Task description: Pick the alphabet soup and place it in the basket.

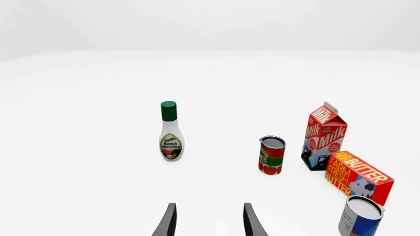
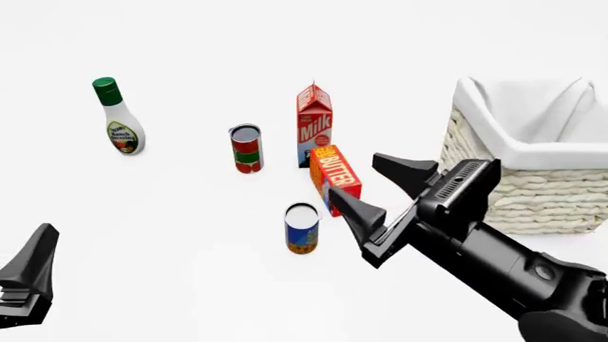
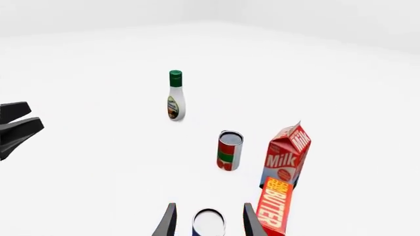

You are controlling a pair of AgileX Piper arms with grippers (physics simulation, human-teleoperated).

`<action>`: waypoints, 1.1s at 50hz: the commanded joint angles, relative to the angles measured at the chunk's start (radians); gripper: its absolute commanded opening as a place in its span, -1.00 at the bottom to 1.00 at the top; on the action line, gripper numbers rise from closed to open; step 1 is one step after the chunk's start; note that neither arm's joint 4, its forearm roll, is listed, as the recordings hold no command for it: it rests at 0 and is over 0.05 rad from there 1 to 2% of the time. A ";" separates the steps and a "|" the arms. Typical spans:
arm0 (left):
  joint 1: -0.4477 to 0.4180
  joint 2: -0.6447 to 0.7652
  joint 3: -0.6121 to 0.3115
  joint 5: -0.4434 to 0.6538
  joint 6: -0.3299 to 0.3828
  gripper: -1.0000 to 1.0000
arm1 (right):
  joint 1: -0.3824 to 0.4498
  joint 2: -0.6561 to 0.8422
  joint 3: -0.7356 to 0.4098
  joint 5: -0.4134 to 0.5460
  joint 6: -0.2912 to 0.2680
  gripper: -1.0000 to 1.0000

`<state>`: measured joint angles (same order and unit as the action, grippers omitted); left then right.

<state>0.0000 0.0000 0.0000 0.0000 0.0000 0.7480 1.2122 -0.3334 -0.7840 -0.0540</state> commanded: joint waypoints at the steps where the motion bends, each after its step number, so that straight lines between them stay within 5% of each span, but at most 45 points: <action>1: 0.000 0.000 0.000 0.000 0.000 1.00 | 0.004 0.127 -0.031 -0.052 0.001 1.00; 55: 0.000 0.000 0.000 0.000 0.000 1.00 | -0.007 0.442 -0.121 -0.162 0.030 1.00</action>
<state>0.0000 0.0000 0.0000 0.0000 0.0000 0.7467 1.6109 -0.4427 -0.9314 -0.0259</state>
